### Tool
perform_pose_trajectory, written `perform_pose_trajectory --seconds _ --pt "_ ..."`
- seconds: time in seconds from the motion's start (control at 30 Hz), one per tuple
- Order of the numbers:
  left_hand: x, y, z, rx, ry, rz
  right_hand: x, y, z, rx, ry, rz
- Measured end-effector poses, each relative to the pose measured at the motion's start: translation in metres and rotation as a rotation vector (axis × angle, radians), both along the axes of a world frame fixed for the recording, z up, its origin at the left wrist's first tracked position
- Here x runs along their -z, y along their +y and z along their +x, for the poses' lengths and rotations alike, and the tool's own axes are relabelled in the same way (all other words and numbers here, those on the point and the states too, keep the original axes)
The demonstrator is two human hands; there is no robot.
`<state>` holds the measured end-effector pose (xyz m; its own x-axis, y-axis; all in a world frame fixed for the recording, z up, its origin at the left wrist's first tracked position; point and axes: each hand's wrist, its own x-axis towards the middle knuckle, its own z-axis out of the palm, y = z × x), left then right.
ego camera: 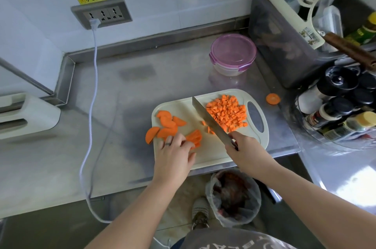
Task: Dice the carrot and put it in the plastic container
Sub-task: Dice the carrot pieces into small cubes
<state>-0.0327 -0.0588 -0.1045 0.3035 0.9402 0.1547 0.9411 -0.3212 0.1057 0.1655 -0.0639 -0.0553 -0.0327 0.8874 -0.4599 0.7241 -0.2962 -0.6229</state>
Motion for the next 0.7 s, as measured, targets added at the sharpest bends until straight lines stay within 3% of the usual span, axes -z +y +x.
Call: perform_pose_trajectory --seconds 0.7 --pt "0.003 -0.001 0.006 -0.06 -0.029 -0.037 0.001 -0.001 0.014 -0.02 0.005 -0.035"
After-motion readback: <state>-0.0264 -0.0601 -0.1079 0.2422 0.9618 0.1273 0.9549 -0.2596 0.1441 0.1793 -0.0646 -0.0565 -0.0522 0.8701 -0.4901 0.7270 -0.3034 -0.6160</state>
